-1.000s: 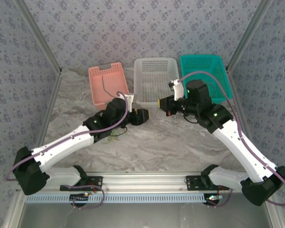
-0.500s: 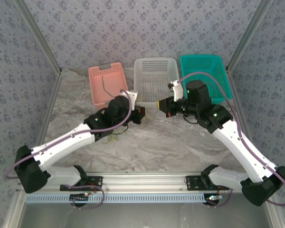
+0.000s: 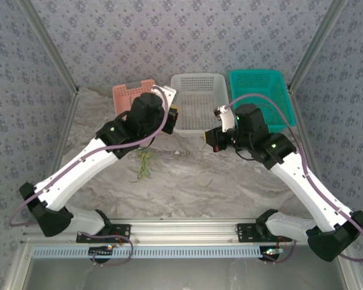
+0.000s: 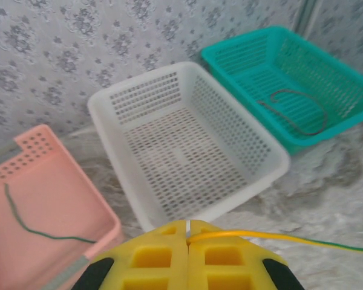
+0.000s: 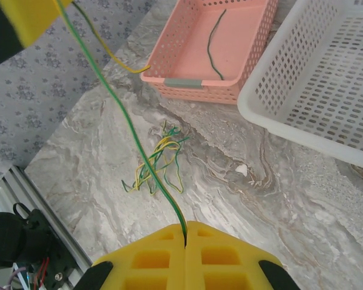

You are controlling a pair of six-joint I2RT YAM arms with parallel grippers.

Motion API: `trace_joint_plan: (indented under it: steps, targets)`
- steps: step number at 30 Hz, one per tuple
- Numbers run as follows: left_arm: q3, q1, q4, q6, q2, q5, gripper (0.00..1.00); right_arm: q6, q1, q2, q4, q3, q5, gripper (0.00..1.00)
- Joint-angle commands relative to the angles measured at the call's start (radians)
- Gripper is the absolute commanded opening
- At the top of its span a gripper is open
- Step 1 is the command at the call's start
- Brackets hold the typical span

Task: Untangle the cables
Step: Straighten the cable, then place the cable in the container.

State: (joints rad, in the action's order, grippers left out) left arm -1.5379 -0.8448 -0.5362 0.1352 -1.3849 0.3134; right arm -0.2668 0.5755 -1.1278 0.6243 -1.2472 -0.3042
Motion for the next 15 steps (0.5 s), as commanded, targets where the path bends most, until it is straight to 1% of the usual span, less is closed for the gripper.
trace_joint_plan:
  steps: [1, 2, 3, 5, 7, 8, 9, 12, 15]
  targets:
    - [-0.106, 0.011, -0.087, -0.110, -0.084, 0.092, 0.09, 0.022, -0.011, -0.039, 0.039, -0.091, 0.026, 0.00]
    - [-0.140, 0.016, -0.105, -0.099, -0.110, 0.083, 0.25, 0.016, -0.014, -0.049, 0.039, -0.111, 0.025, 0.00]
    - [-0.181, 0.017, -0.125, -0.081, -0.139, 0.086, 0.44, 0.007, -0.025, -0.066, 0.035, -0.151, 0.022, 0.00]
    - [-0.231, 0.018, -0.136, -0.039, -0.168, 0.107, 0.61, -0.008, -0.050, -0.107, 0.042, -0.225, -0.001, 0.00]
    - [-0.249, 0.016, -0.166, 0.000, -0.166, 0.155, 0.73, -0.022, -0.075, -0.161, 0.073, -0.319, -0.006, 0.00]
    - [-0.250, 0.019, -0.169, 0.017, -0.159, 0.176, 0.82, -0.028, -0.084, -0.185, 0.081, -0.349, -0.008, 0.00]
    - [-0.246, 0.024, -0.175, 0.033, -0.142, 0.188, 0.84, -0.037, -0.099, -0.218, 0.091, -0.400, -0.018, 0.00]
    - [-0.201, 0.049, -0.206, 0.076, -0.089, 0.220, 0.86, -0.081, -0.141, -0.309, 0.107, -0.520, -0.033, 0.00]
    - [-0.121, 0.092, -0.254, 0.153, -0.028, 0.201, 0.86, -0.109, -0.180, -0.395, 0.096, -0.627, -0.043, 0.00]
